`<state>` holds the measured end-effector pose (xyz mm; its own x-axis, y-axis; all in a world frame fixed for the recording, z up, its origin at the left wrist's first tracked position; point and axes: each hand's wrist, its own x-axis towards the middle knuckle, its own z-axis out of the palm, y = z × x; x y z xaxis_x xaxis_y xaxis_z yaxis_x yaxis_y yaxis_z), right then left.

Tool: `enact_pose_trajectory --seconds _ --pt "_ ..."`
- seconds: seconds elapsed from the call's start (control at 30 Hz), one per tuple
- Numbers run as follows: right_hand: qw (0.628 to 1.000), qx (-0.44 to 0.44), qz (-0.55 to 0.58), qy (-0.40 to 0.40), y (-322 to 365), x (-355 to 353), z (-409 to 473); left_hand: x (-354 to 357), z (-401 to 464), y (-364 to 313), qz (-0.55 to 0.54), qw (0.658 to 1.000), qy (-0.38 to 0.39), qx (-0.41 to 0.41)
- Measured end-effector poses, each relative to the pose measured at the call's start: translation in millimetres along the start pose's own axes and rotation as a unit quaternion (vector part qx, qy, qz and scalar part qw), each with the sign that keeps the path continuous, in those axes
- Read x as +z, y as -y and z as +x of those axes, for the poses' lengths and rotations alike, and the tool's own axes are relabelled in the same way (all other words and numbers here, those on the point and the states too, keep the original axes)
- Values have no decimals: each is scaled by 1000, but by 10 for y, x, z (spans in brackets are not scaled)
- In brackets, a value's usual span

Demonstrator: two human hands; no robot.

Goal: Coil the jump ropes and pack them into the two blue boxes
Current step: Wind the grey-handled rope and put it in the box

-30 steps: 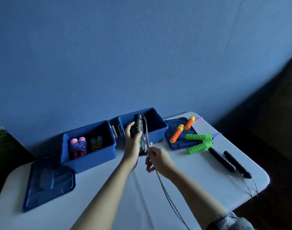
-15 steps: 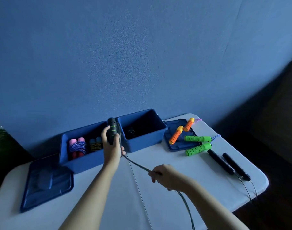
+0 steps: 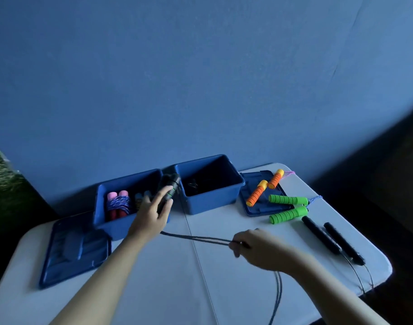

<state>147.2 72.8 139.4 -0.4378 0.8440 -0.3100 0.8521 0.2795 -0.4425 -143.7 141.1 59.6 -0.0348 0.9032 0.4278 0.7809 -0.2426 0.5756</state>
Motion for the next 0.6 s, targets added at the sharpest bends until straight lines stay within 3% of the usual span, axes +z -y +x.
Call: enact_pose_trajectory --seconds 0.2,0.33,0.47,0.6 --pt "981 -99 -35 -164 17 -363 -30 -59 -181 -149 121 967 138 176" --pt "976 -141 -9 -164 44 -532 57 20 -354 -306 121 951 162 235" --pt "985 -103 -23 -139 2 -611 222 64 -567 -523 42 935 209 284" --pt "989 -87 46 -108 -213 -469 451 56 -747 -769 40 927 185 323"
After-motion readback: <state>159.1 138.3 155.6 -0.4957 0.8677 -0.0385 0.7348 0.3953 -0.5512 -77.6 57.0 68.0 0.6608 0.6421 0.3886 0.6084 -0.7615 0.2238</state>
